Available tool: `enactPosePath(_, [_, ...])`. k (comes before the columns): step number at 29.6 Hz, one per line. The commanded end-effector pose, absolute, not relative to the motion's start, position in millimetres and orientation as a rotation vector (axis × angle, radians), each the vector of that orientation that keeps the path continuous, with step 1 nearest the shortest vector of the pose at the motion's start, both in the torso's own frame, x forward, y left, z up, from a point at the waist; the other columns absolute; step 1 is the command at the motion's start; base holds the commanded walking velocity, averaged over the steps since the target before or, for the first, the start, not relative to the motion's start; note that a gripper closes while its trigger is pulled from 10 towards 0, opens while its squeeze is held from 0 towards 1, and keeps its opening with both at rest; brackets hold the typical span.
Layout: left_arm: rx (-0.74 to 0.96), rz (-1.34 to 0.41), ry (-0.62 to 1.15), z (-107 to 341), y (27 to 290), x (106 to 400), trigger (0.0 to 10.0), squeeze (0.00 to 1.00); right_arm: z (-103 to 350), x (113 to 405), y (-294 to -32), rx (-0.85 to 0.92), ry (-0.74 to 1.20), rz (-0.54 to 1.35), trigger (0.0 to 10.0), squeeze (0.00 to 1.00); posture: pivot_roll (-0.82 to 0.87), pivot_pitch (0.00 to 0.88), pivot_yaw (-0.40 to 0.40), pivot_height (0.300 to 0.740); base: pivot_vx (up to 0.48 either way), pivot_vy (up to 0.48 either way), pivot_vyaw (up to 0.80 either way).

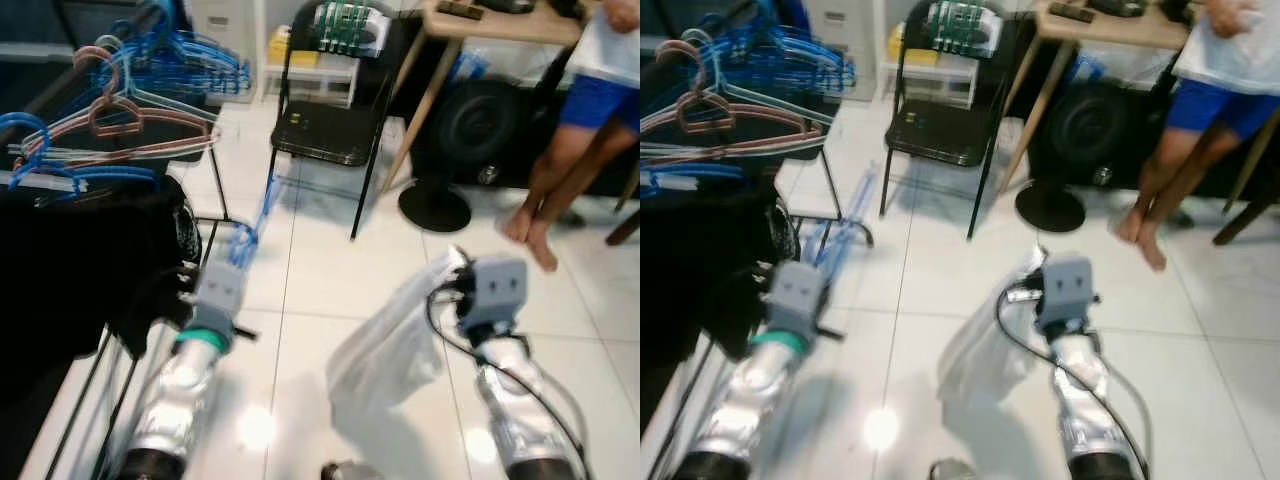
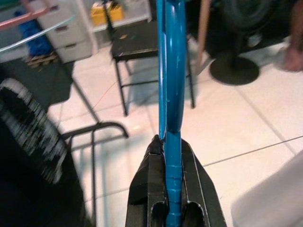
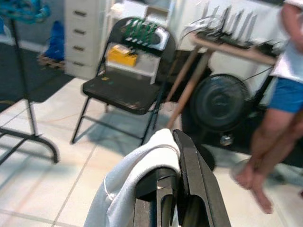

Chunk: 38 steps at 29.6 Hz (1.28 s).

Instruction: Hang hanger

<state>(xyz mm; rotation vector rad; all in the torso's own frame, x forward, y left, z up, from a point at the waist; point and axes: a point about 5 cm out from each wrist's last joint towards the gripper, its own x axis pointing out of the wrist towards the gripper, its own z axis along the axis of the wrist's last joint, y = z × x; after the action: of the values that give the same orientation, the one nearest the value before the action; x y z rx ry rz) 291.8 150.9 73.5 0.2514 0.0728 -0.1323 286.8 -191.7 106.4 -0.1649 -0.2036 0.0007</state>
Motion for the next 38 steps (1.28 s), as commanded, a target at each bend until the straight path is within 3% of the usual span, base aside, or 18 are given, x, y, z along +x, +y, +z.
enactPosePath(1, [0.248, -0.13, 0.091, 69, 154, 289, 10.0, 0.0, 105, 285, -192, -0.158, -0.205, -0.006, 10.0, 0.0, -0.09, 0.0, 0.023, 0.74, 0.0, 0.0, -0.8])
enactPosePath(15, [0.159, -0.149, 0.064, 94, 134, 298, 10.0, 0.0, 116, 288, -192, -0.163, -0.244, -0.007, 10.0, 0.0, -0.09, 0.0, 0.028, 0.74, 0.0, 0.0, -0.8])
enactPosePath(26, [0.155, -0.147, -0.057, 127, 128, 307, 10.0, 0.0, 146, 297, -187, -0.154, -0.345, 0.006, 10.0, 0.0, -0.08, 0.0, 0.032, 0.74, 0.0, 0.0, -0.8])
enactPosePath(38, [0.115, -0.128, -0.034, 134, 123, 311, 10.0, 0.0, 145, 296, -186, -0.146, -0.336, 0.012, 10.0, 0.0, -0.08, 0.0, 0.029, 0.74, 0.0, 0.0, -0.8])
